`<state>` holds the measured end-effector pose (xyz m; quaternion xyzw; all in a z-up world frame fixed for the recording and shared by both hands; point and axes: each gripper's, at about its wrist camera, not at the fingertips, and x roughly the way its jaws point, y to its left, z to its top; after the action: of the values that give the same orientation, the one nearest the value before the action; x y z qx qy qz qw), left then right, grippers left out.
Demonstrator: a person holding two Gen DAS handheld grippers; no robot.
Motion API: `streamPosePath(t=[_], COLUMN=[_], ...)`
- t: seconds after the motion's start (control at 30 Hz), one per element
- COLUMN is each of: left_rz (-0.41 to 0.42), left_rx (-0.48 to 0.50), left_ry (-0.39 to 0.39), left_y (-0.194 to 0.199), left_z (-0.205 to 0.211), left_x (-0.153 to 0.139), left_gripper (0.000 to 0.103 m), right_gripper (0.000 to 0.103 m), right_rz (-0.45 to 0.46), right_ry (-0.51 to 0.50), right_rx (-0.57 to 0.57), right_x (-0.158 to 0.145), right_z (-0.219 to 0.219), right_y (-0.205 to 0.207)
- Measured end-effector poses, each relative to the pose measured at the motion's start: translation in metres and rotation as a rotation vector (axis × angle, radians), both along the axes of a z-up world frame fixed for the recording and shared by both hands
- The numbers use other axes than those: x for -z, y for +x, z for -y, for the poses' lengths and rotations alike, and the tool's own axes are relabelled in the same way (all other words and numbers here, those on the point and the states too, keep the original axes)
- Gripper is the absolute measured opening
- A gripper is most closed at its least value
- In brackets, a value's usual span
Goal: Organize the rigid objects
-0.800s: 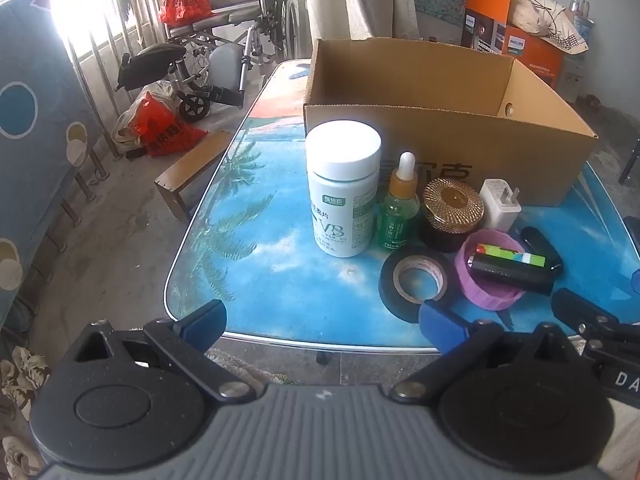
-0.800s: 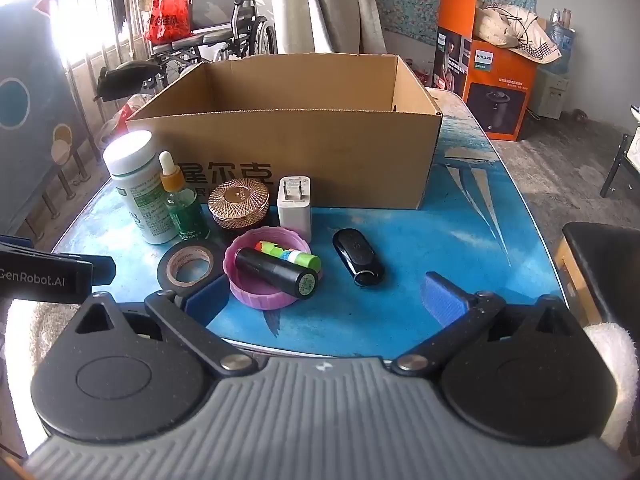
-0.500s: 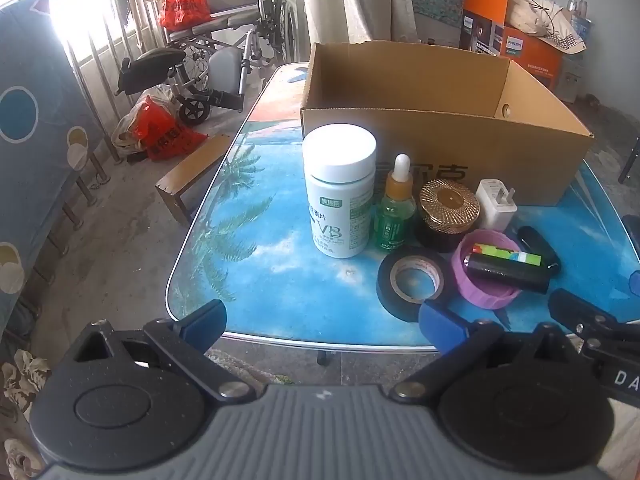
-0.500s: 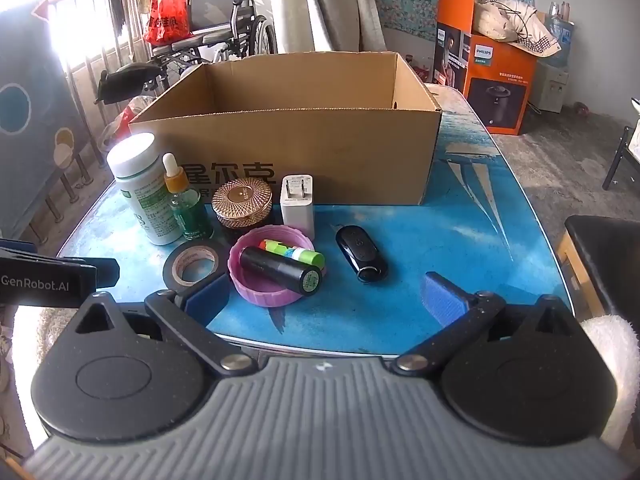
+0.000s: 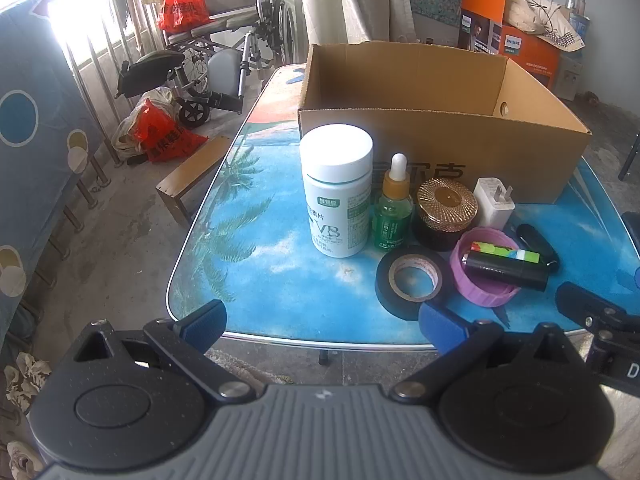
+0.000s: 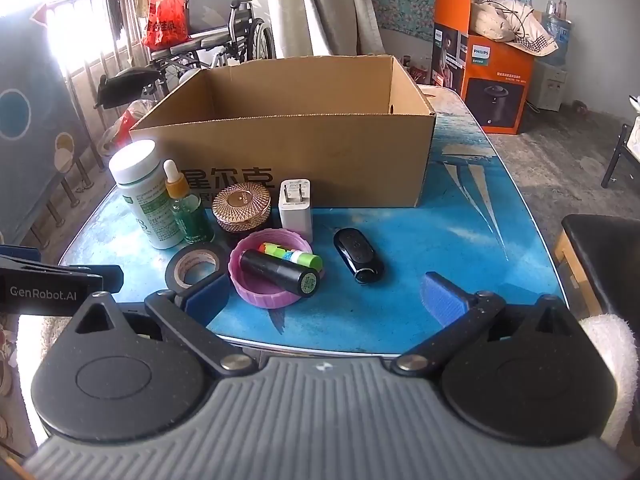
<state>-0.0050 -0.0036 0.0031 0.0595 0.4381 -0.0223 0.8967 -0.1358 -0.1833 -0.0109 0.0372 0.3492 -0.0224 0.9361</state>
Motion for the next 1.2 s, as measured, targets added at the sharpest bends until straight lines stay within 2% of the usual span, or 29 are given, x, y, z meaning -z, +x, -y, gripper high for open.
streamPosePath(t=[1.2], left_rz=[-0.004], left_rx=[-0.001], left_ry=[0.004], left_y=[-0.0009], left_z=[-0.0001], left_x=[0.0007], left_gripper=[0.103], right_gripper=[0.102], right_rz=[-0.012], right_ry=[0.005], right_rx=[-0.012], right_x=[-0.0003], right_z=[-0.0002], right_y=[0.0017])
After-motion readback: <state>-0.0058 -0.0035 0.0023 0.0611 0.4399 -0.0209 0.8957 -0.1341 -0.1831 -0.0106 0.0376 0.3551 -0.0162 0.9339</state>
